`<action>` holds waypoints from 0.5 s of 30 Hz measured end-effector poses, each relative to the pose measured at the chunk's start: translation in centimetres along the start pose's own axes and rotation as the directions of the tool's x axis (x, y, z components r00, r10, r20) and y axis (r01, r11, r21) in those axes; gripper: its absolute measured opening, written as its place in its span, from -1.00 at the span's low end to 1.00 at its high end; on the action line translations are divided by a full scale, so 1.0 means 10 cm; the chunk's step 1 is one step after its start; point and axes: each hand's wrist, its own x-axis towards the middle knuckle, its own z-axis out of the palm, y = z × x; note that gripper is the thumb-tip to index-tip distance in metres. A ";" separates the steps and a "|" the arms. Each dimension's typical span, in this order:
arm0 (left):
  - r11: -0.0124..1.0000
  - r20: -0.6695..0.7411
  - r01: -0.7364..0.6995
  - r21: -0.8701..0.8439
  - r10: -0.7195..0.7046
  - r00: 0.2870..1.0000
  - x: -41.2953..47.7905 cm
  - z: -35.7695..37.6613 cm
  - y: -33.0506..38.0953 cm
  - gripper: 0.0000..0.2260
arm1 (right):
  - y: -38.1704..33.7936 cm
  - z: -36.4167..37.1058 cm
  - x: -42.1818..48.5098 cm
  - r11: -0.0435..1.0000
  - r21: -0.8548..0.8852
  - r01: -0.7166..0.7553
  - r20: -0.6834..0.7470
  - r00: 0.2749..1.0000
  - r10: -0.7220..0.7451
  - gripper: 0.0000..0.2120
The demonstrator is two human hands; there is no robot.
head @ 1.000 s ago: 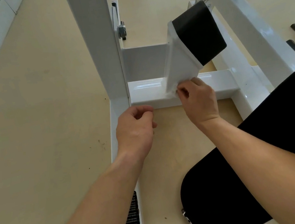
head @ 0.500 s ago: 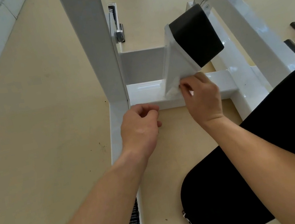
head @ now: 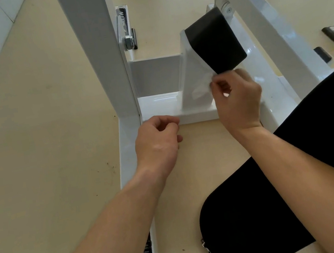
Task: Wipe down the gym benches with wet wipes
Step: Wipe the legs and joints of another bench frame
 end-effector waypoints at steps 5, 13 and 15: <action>1.000 -0.021 0.012 0.005 -0.012 1.000 0.00 -0.05 -0.01 -0.83 | -0.07 0.17 -0.02 0.992 -0.058 0.113 0.050 0.993 -0.110 -0.91; 1.000 -0.039 0.020 0.011 -0.020 0.999 -0.03 -0.18 -0.05 -0.83 | 0.01 0.27 -0.17 0.991 -0.119 0.060 0.230 0.973 -0.031 -0.86; 1.000 -0.046 0.019 0.007 -0.018 0.999 -0.03 -0.22 -0.05 -0.83 | -0.01 0.17 -0.08 0.997 -0.063 0.041 0.081 0.996 -0.036 -0.90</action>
